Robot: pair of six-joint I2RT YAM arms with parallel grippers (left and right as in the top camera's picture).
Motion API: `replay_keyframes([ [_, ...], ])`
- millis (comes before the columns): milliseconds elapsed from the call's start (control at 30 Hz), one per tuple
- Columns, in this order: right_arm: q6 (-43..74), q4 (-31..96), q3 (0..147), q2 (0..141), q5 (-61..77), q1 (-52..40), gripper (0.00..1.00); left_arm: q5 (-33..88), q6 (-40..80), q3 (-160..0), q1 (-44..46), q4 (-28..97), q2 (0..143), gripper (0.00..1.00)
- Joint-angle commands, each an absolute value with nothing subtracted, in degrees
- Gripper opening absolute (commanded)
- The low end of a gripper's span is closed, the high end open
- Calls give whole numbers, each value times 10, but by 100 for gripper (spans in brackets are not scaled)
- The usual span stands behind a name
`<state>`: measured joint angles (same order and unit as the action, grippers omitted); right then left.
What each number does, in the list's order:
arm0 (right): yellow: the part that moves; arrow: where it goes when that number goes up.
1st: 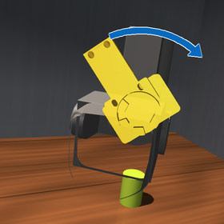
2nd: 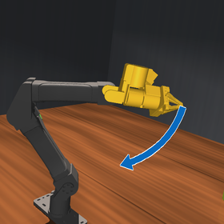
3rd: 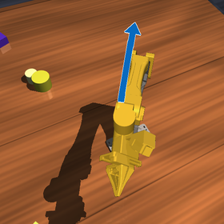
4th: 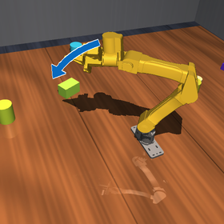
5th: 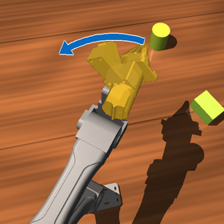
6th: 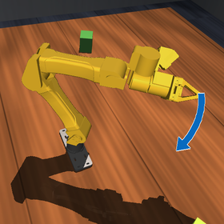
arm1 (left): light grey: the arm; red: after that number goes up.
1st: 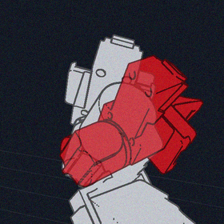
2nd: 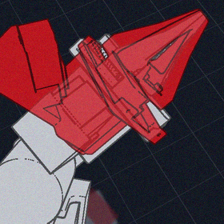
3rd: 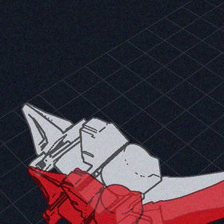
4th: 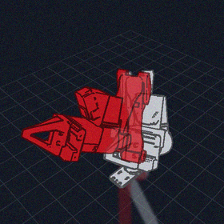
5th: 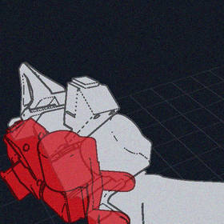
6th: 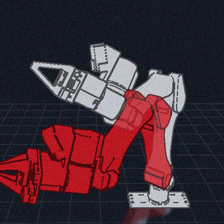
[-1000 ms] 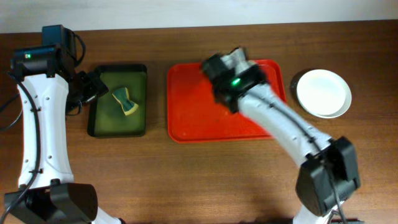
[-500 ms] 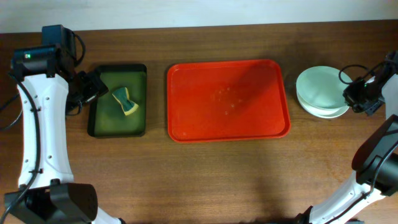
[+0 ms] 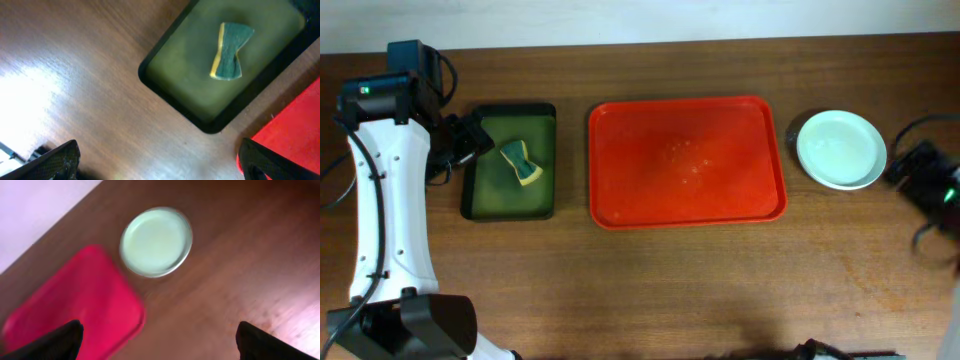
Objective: Clean dirty plates on tray and stack at the side
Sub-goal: 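Release the green plate on the stack and retract the right arm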
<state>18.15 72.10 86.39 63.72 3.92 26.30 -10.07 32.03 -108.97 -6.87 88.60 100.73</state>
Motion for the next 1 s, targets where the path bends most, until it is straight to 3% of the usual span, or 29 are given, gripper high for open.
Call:
replay_keyframes([
  [0, 181, 712, 740, 500, 150, 182, 98, -103, 326, -1089, -70, 888, 1010, 99],
  [133, 181, 714, 658, 380, 159, 146, 98, -103, 326, -1089, -70, 888, 1010, 99],
  [467, 179, 731, 596, 347, 153, 126, 98, -103, 326, -1089, -70, 888, 1010, 99],
  [700, 137, 333, 253, 93, 163, -22, 98, -103, 326, -1089, -70, 888, 1010, 99],
  [833, 138, 137, 106, 26, 160, -35, 98, -103, 326, -1089, -70, 888, 1010, 99],
  [967, 137, 36, 31, 2, 110, -38, 98, -103, 326, -1089, -70, 888, 1010, 99],
])
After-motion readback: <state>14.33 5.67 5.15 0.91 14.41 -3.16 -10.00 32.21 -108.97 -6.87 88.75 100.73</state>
